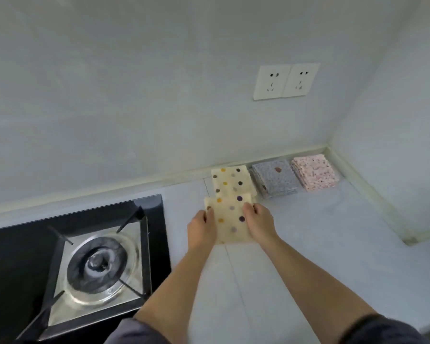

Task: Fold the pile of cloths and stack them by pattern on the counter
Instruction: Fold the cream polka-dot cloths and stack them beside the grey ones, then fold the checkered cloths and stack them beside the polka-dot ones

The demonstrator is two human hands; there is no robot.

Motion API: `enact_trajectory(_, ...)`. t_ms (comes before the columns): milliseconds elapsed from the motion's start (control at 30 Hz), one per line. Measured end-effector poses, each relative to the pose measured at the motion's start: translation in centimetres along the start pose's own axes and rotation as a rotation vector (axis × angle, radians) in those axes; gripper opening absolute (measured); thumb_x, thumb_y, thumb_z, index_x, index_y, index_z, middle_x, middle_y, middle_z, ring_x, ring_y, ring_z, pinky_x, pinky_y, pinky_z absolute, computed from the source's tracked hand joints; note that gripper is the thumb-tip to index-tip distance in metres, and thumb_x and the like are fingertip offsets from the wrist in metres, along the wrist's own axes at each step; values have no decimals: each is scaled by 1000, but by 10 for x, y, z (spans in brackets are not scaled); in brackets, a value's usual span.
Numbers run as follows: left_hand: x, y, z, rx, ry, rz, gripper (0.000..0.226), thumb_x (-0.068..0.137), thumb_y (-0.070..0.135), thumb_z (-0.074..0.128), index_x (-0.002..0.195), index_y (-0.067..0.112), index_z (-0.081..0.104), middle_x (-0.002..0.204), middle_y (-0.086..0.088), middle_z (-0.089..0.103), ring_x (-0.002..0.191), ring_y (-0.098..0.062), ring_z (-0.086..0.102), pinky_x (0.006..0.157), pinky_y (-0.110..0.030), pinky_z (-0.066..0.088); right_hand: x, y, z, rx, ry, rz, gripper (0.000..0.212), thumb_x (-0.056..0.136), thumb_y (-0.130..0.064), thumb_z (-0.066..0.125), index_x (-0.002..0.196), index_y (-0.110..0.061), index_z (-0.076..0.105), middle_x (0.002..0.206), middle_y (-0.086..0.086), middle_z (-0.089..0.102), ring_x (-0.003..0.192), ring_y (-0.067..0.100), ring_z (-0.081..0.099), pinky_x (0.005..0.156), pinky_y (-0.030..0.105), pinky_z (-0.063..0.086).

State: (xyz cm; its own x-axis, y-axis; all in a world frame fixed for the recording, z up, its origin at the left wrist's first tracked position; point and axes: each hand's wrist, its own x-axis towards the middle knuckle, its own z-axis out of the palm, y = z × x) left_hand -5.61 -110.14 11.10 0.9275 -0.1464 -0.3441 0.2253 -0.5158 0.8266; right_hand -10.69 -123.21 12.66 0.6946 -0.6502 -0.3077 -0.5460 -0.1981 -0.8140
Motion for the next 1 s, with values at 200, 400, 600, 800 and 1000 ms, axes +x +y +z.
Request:
enact_trajectory(200, 63, 47, 55, 7, 184, 42, 35, 100, 32, 35, 72, 12, 40, 68, -1, 49, 59, -15, 44, 51, -29, 35, 103, -11, -16, -162, 35, -163, 35, 101, -29, 41, 69, -16, 41, 69, 1, 49, 70, 22, 47, 57, 32, 31)
enact_trajectory(400, 129, 58, 77, 226, 269, 52, 34, 102, 35, 31, 80, 11, 44, 70, -3, 51, 65, -22, 50, 54, -32, 36, 169, -12, 1, -392, 38, -236, 33, 104, -32, 32, 98, -7, 52, 93, 12, 63, 91, 30, 61, 70, 37, 44)
enact_trajectory(600, 153, 45, 96, 421, 260, -55, 23, 102, 33, 31, 96, 13, 40, 71, 1, 48, 69, -25, 50, 60, -32, 36, 198, -1, 22, -716, -3, -270, 37, 105, -30, 31, 130, -5, 40, 113, 15, 66, 103, 31, 65, 78, 37, 51)
enact_trajectory(800, 145, 45, 91, 335, 266, -53, 20, 101, 32, 33, 108, 14, 37, 96, -1, 49, 77, -24, 50, 66, -34, 39, 193, -4, 17, -734, 126, -560, 50, 79, -7, 68, 127, -8, 52, 124, 15, 55, 104, 33, 61, 76, 37, 52)
enact_trajectory(1000, 139, 45, 96, 297, 220, -56, 26, 101, 31, 32, 118, 13, 39, 108, -7, 58, 82, -23, 50, 70, -35, 40, 189, 20, 10, -929, -30, -844, 47, 91, -30, 41, 128, -7, 59, 142, 12, 51, 136, 32, 42, 110, 56, 32)
